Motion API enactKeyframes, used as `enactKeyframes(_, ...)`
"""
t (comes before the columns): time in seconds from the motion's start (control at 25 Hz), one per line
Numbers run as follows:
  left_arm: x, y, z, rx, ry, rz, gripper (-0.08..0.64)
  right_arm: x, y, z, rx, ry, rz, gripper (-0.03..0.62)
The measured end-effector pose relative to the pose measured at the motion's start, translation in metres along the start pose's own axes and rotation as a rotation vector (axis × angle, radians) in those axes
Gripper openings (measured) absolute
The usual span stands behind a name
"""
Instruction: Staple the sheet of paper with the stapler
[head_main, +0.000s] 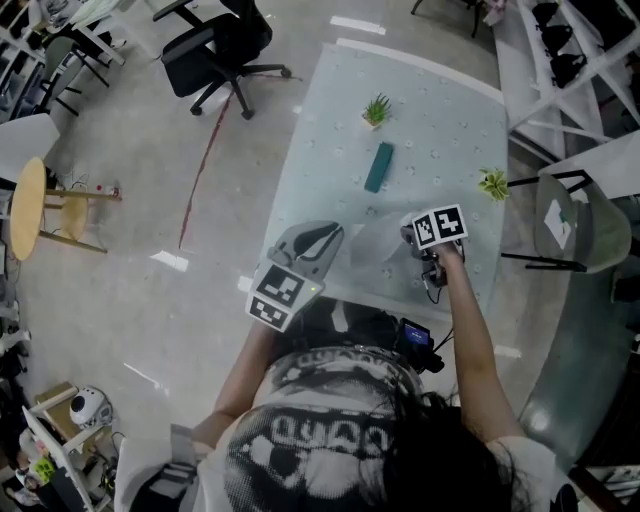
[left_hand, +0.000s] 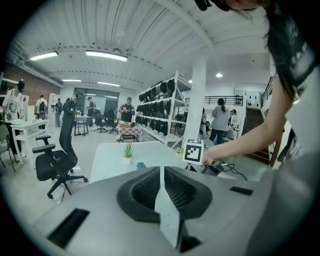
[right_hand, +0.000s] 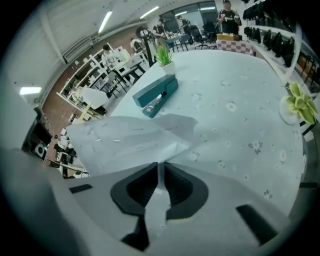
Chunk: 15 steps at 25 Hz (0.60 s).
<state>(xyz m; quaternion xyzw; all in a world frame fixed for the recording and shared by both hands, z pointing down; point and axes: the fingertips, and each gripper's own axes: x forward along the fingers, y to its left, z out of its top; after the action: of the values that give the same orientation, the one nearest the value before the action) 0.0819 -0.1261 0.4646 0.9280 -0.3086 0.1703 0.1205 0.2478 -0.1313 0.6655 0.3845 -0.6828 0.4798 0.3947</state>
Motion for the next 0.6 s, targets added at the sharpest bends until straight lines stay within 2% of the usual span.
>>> enactKeyframes(0.12, -0.007, 0.009, 0.000, -0.007, -0.014, -0.006, 0.023, 0.006, 0.006, 0.004, 0.013, 0.099, 0.018, 0.043)
enactKeyframes(0.24, -0.013, 0.018, -0.001, -0.015, -0.024, -0.012, 0.023, 0.009, 0.005, 0.009, 0.037, 0.154, 0.002, 0.046)
enactKeyframes(0.4, -0.021, 0.031, -0.003, -0.027, -0.035, -0.020, 0.023, 0.013, 0.003, 0.014, 0.076, 0.175, -0.034, 0.050)
enactKeyframes(0.6, -0.029, 0.050, -0.005, -0.039, -0.044, -0.025, 0.023, 0.019, 0.012, 0.019, 0.193, 0.171, -0.009, 0.052)
